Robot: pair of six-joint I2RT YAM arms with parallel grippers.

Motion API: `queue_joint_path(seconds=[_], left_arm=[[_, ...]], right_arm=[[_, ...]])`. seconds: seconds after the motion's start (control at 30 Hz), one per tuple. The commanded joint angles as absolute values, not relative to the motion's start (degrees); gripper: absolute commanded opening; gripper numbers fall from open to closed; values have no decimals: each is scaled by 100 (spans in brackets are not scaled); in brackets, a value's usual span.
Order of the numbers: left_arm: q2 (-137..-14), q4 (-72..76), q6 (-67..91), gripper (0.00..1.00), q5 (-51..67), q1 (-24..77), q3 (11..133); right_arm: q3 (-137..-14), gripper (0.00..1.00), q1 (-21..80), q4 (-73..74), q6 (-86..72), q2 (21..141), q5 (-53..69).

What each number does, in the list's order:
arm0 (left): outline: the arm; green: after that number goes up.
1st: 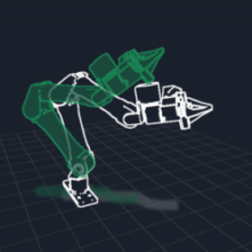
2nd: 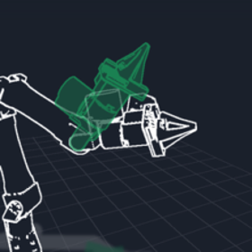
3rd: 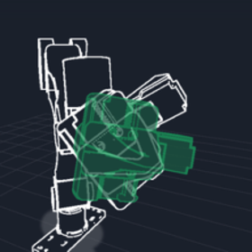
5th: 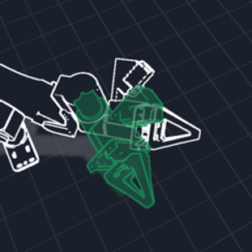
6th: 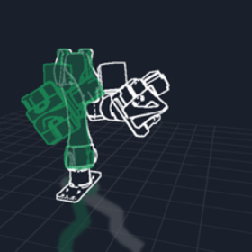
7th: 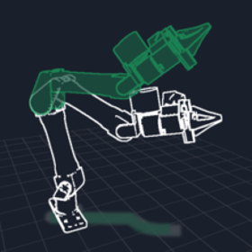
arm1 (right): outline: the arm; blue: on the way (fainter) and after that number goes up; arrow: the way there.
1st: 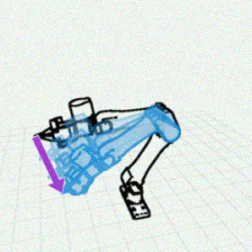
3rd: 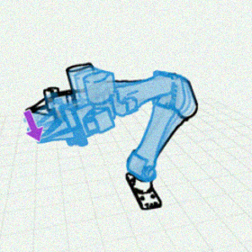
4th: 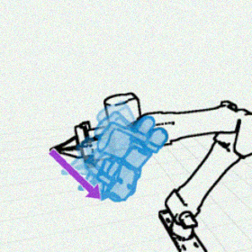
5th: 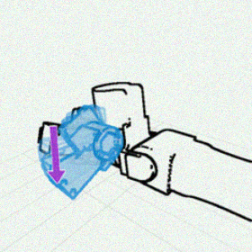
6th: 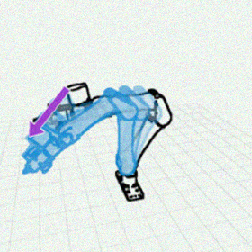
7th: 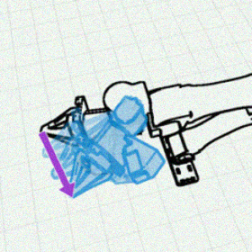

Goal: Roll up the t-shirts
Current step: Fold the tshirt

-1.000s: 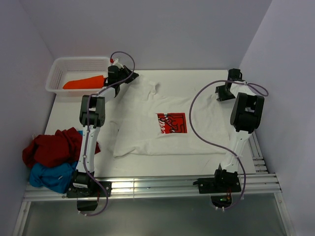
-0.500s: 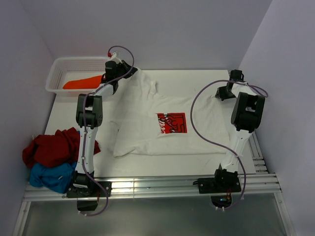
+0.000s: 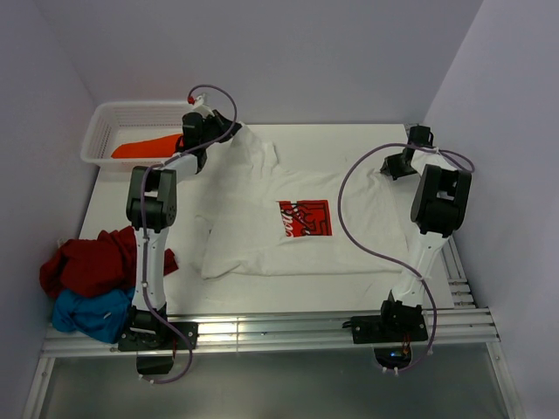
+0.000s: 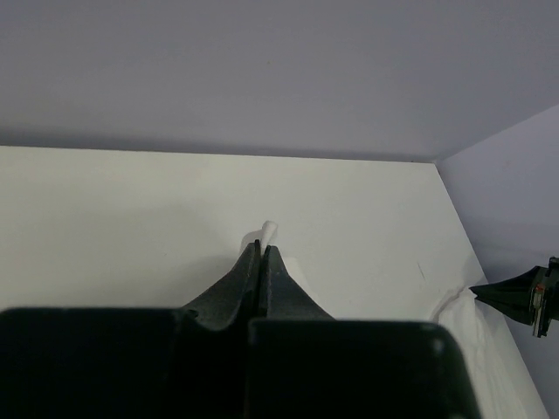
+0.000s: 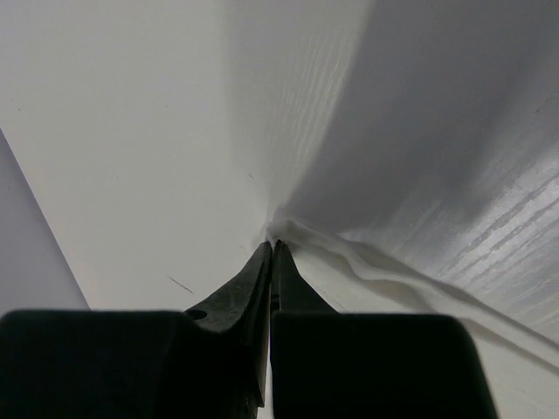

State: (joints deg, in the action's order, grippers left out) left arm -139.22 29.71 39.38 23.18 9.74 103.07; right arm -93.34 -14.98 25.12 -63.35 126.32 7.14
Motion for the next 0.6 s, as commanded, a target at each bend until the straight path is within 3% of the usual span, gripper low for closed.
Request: queue_joint_path(seconds=[0.0,0.13,0.23,0.3,0.57], left_arm=[[-13351,3603,3718,1,2391,993,10064],[-13228,3613,3613,7,2417,1028,9940],[-13166,3174,3332,0,2347,1098,10080],[-13149,2760,3156,0,2312,1160,10248],[-12613,3374,3049,0,2232,1274,9300]], right_arm=[[-9211,0,-1538,2364,-6196,12155,756],[-9114,0,-1538,2373,-6135,12059,774],[-9036,0,-1538,2382,-6073,11892,703],[-8948,0,-1538,2347,-6038,11813,721],[-8535,0,-1564,2224,-6012,11488,773]])
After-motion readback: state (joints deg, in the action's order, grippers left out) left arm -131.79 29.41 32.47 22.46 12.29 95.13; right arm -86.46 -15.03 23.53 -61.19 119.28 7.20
